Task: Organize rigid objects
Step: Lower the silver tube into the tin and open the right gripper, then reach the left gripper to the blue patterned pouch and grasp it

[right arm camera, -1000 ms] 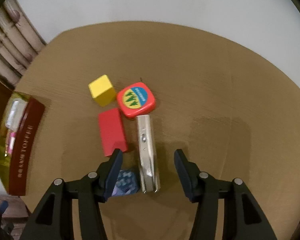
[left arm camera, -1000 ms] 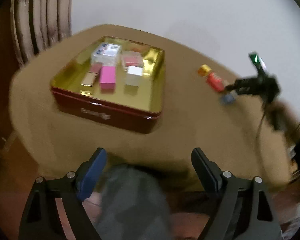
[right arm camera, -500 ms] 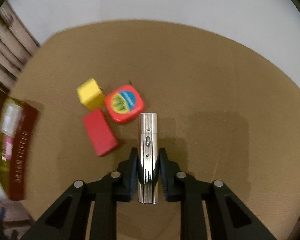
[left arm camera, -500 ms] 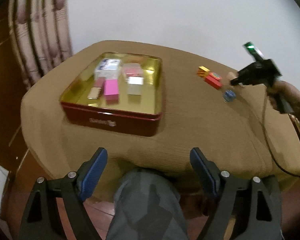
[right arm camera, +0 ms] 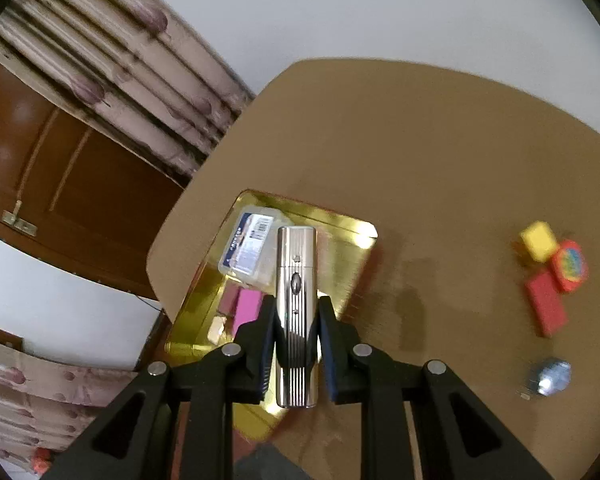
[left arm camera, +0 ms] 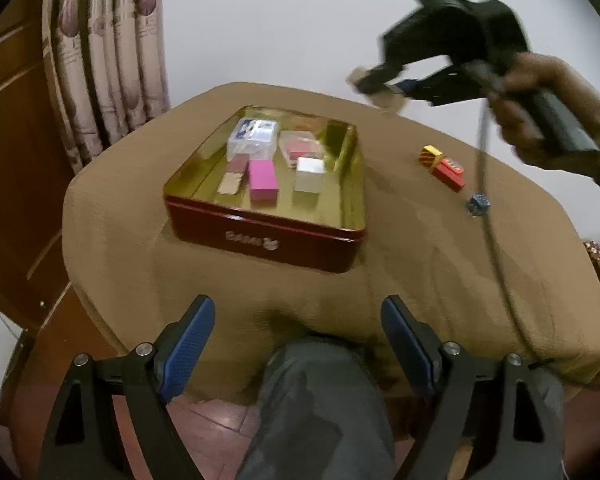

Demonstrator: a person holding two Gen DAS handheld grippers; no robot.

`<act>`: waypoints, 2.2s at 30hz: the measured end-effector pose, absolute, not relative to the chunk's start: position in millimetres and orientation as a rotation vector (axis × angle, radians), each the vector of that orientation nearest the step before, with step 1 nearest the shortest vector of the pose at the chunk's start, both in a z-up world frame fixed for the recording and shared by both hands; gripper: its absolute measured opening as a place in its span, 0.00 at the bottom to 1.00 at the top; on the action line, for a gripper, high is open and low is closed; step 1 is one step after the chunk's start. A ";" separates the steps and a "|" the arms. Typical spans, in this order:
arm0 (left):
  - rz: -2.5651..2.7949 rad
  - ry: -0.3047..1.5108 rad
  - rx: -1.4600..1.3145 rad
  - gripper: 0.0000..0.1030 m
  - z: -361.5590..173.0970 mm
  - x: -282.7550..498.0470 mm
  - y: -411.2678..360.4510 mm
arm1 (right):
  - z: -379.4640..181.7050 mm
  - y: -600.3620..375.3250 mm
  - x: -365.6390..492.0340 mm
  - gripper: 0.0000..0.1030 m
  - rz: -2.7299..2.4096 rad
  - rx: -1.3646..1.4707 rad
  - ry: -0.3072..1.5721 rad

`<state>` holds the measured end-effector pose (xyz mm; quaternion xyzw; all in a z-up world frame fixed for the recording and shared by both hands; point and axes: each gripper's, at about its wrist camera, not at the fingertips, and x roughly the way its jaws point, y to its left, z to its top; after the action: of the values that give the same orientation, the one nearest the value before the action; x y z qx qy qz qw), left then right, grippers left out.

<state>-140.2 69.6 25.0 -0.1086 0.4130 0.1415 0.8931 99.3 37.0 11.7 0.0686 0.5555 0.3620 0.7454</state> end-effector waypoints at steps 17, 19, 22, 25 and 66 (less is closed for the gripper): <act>0.294 0.919 -0.367 0.82 12.3 -139.3 100.1 | -68.4 87.7 135.7 0.23 0.516 0.189 1.301; 0.291 0.922 -0.362 0.82 11.3 -138.8 99.2 | -66.6 87.5 134.5 0.23 0.510 0.179 1.280; 0.296 0.921 -0.354 0.82 10.5 -137.9 98.1 | -49.6 77.9 125.1 0.24 0.545 0.183 1.195; 0.282 0.924 -0.356 0.82 10.2 -137.4 95.1 | -31.6 36.9 106.4 0.26 0.568 0.255 1.079; -0.491 1.024 0.215 0.69 -28.2 152.9 -133.0 | -132.2 -333.4 1.0 0.52 0.070 0.319 0.820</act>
<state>152.9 -133.0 -28.2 0.1017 0.4838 -0.2323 0.8376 1.0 -333.4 -132.2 0.1546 0.3968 0.0340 0.9041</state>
